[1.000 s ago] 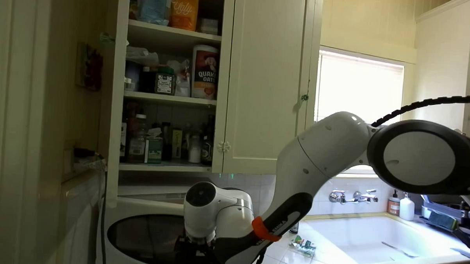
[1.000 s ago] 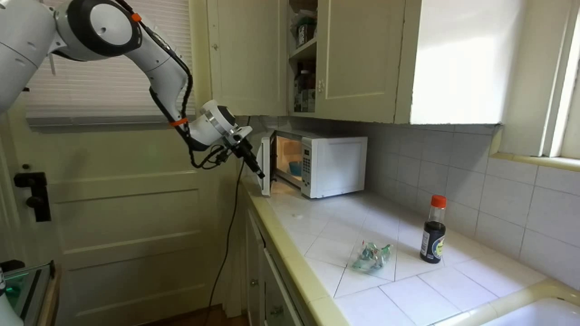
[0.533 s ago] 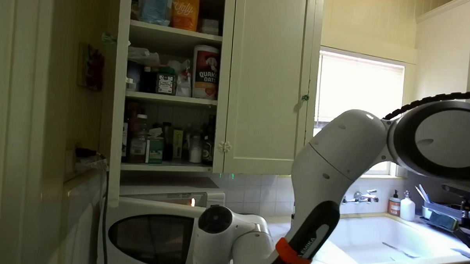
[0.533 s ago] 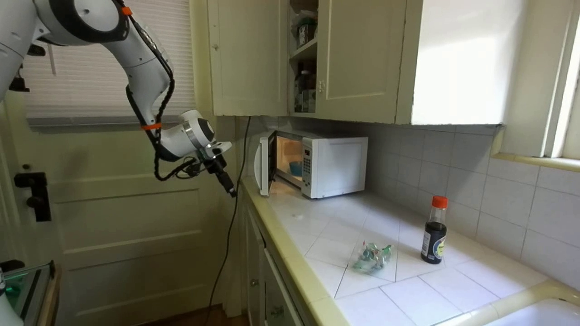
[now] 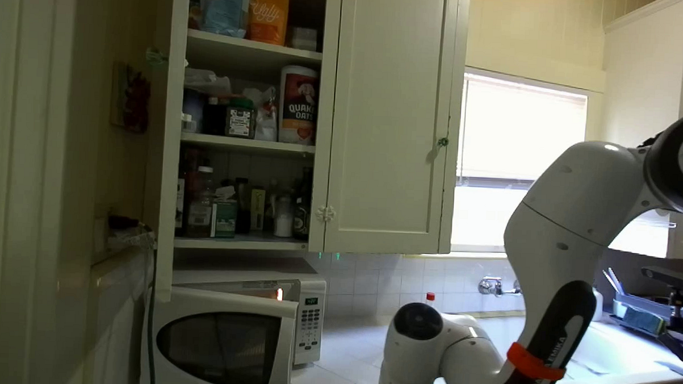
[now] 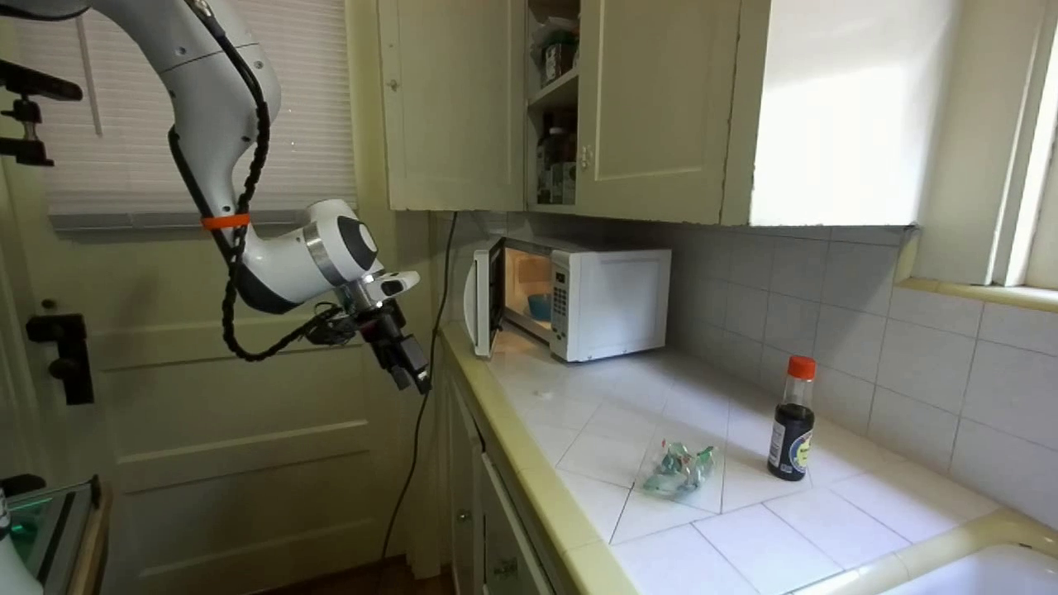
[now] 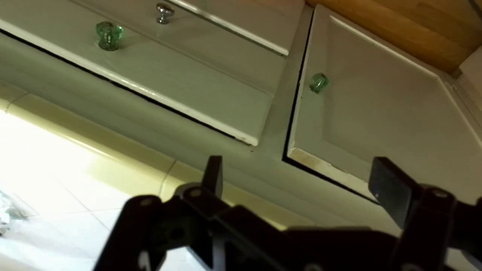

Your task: Open the door of the microwave, then remove the blue bowl from the microwave

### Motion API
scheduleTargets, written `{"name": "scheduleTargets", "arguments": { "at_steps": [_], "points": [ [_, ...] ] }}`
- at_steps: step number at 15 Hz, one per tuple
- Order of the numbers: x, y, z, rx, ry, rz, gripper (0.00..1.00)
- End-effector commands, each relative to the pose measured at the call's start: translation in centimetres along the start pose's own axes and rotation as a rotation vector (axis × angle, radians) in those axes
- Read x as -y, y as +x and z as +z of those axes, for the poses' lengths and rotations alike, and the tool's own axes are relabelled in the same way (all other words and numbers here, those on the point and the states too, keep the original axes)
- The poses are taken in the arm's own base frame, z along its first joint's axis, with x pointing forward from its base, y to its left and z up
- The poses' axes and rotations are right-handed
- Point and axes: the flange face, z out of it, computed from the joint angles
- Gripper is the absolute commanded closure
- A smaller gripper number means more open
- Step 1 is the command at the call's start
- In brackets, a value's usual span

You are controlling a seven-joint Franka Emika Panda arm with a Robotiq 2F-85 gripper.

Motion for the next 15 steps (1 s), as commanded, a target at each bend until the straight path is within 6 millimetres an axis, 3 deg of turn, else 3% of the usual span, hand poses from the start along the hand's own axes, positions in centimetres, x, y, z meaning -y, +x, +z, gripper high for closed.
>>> {"name": "scheduleTargets", "arguments": {
  "at_steps": [1,2,3,4,6,7,12,15],
  "points": [
    [-1.8,4.5,-1.6,-0.058,0.047,0.193,0.00],
    [-2.7,6.4,-1.5,-0.060,0.030,0.255,0.00],
    [-3.2,3.5,-1.6,-0.056,0.035,0.164,0.00],
    [-3.4,4.7,-2.0,-0.074,0.035,0.175,0.00],
    [-3.1,4.6,-1.9,-0.071,0.037,0.168,0.00],
    [-2.6,5.3,-1.3,-0.072,0.071,0.193,0.00],
    [-2.9,10.2,-3.0,-0.117,0.061,0.421,0.00],
    [-1.9,13.7,-3.6,-0.150,0.076,0.498,0.00]
  ]
}}
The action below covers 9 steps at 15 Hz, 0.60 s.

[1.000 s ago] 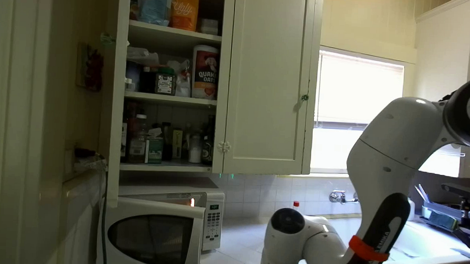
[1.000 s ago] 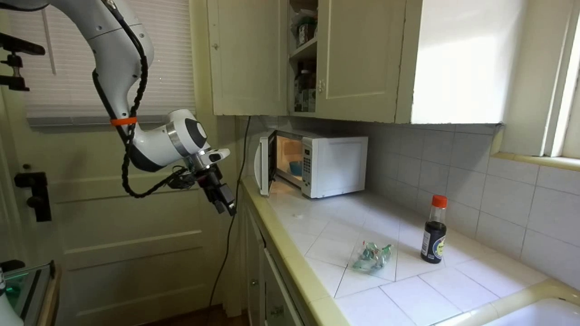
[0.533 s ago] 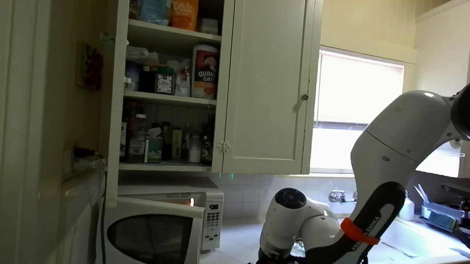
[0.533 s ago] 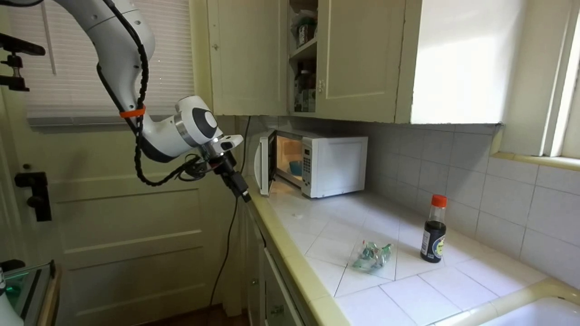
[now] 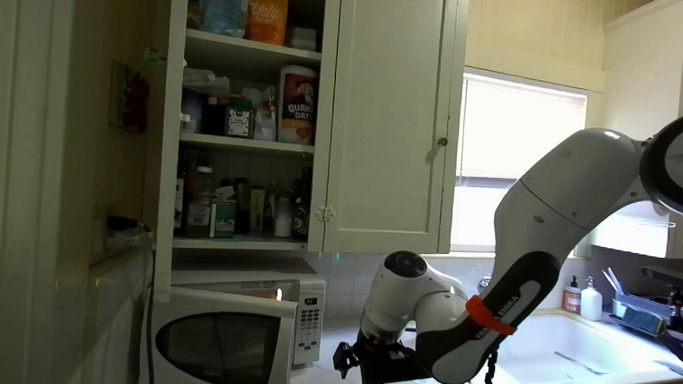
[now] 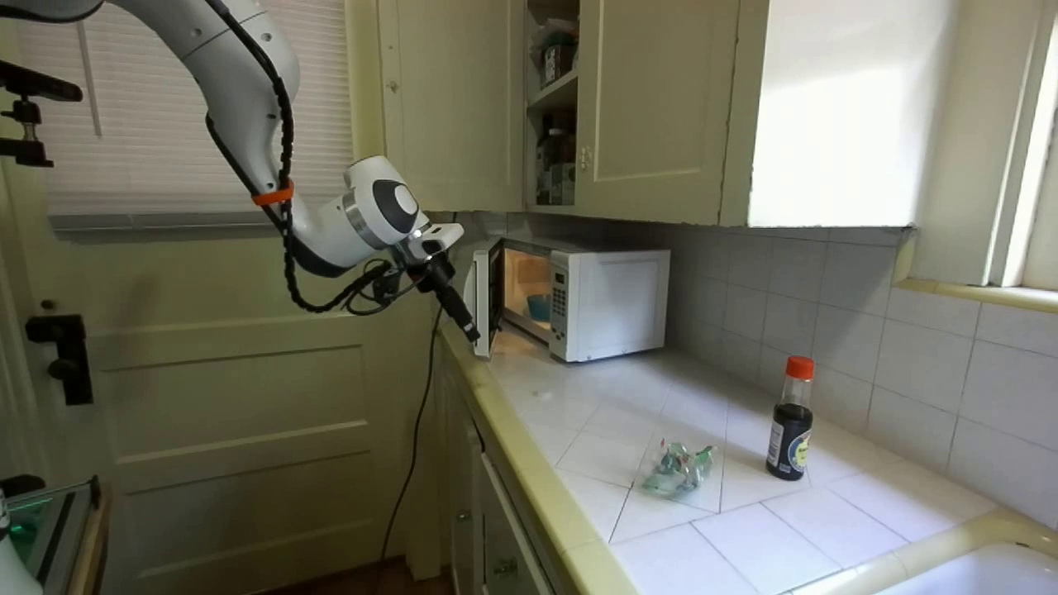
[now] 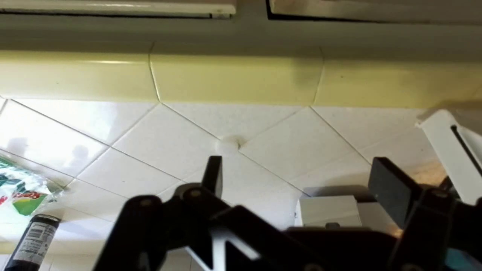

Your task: Open the door of the microwave, then remove the blue bowl from the microwave

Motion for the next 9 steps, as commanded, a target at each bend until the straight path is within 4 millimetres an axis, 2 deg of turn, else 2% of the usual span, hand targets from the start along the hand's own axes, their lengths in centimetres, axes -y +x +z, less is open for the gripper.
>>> {"name": "scheduleTargets", "arguments": {
  "at_steps": [1,7,9],
  "points": [
    [3.1,2.9,0.8,-0.018,-0.003,0.099,0.00],
    [5.5,8.2,1.6,-0.118,0.050,0.199,0.00],
    [6.2,9.3,2.1,-0.124,0.091,0.206,0.00]
  ]
}}
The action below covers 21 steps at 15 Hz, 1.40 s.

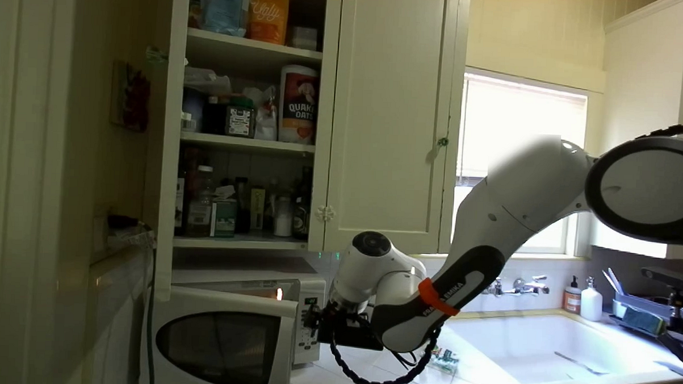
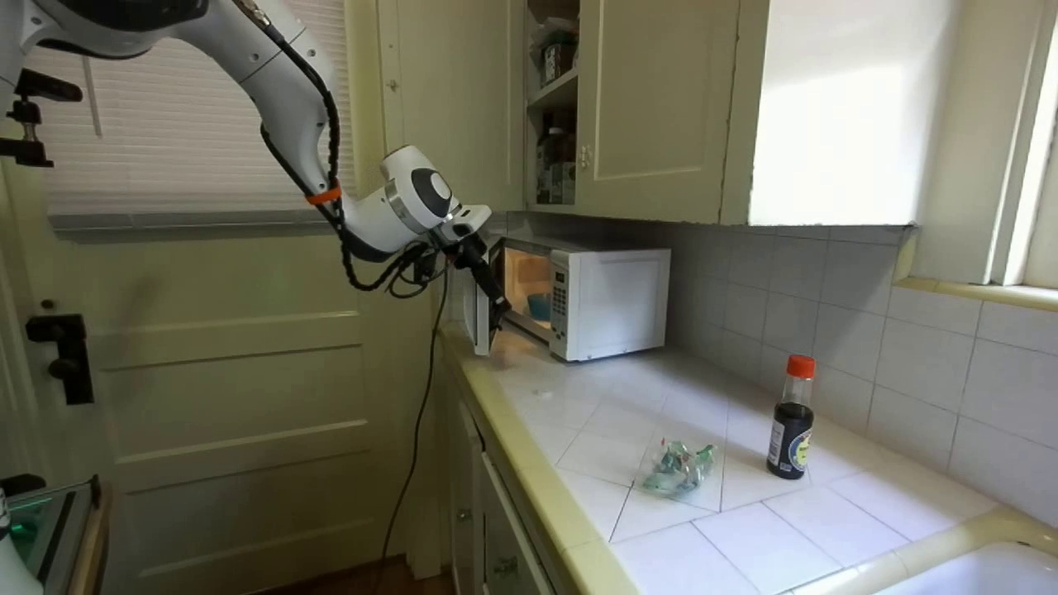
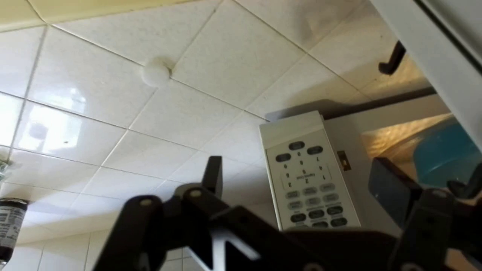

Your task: Open the door of the microwave, then remove the blue bowl from the microwave

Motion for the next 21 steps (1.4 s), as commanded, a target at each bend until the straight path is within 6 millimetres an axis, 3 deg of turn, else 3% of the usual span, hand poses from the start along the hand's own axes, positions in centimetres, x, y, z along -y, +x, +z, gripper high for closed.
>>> {"name": "scheduleTargets", "arguments": {
  "at_steps": [1,4,9,14,21],
  "points": [
    [2.0,1.2,1.9,-0.003,0.070,0.019,0.00],
    [3.4,-0.4,2.8,0.091,0.164,-0.003,0.00],
    [4.9,-5.4,1.5,0.261,0.256,-0.131,0.00],
    [3.1,-3.3,0.8,0.133,0.234,-0.108,0.00],
    [5.5,1.1,4.0,0.034,0.268,-0.041,0.00]
  ]
}}
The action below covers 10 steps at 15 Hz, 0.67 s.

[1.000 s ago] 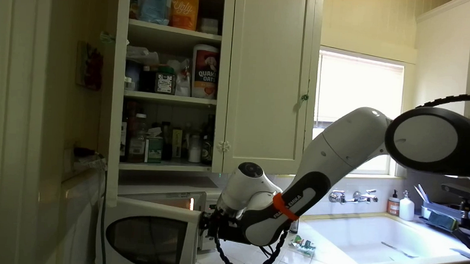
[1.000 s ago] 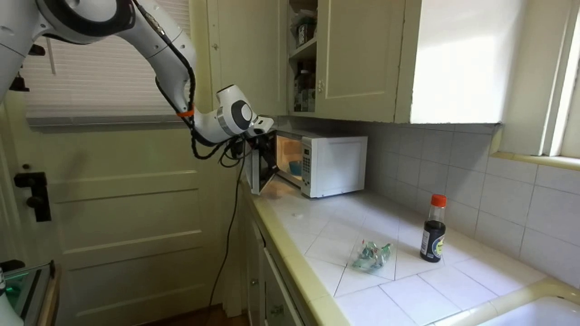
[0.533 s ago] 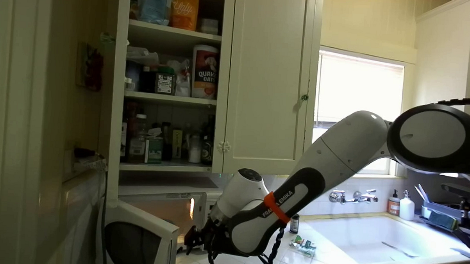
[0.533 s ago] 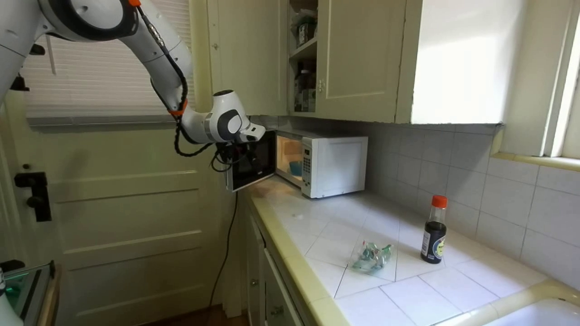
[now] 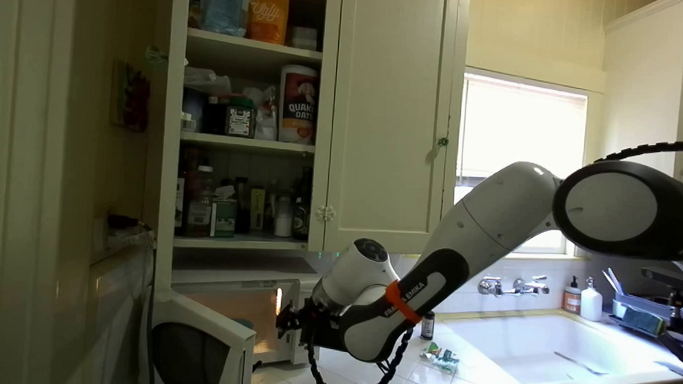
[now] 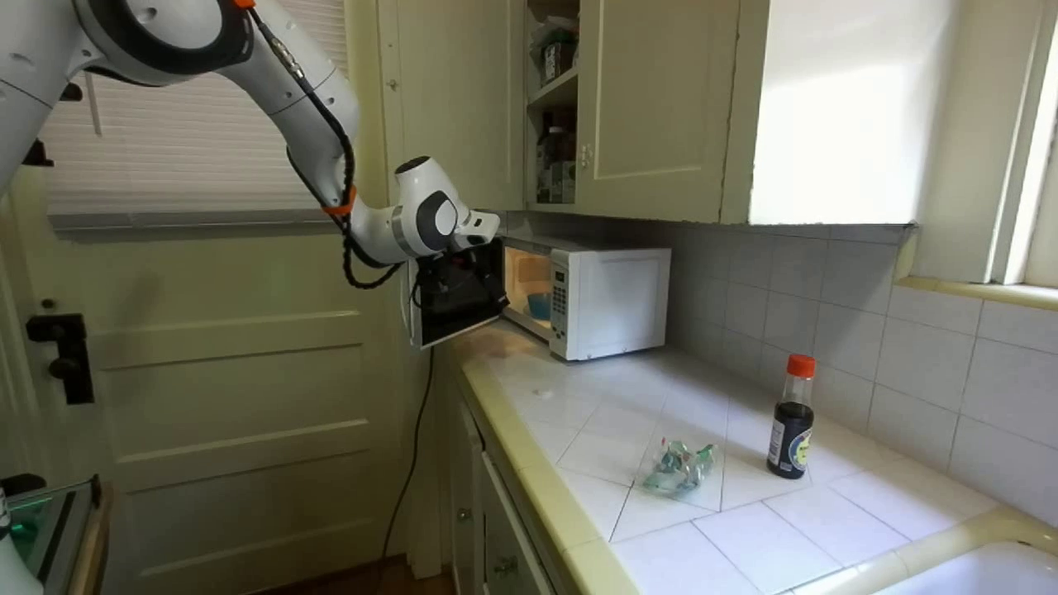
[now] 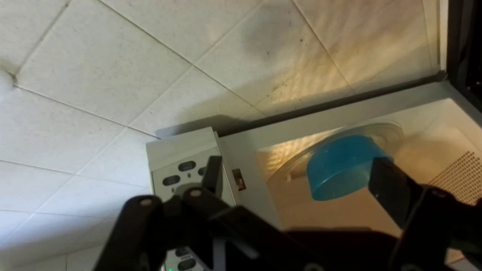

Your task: Open the door of the microwave, then remove the blue bowl from the microwave

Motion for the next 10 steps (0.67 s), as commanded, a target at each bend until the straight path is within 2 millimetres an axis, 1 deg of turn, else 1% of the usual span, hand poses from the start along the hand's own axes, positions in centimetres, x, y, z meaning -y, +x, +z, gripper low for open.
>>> {"name": "scheduleTargets", "arguments": {
  "at_steps": [1,2,5,6,7,10],
  "points": [
    [0.3,0.6,0.4,-0.012,0.002,0.008,0.00],
    [0.5,0.8,0.7,-0.017,0.005,0.009,0.00],
    [0.5,0.8,0.7,-0.016,0.005,0.008,0.00],
    [0.8,1.8,1.4,-0.046,0.000,0.024,0.00],
    [1.3,2.1,2.0,-0.051,0.027,0.031,0.00],
    [2.8,4.1,4.1,-0.086,0.059,0.076,0.00]
  ]
}}
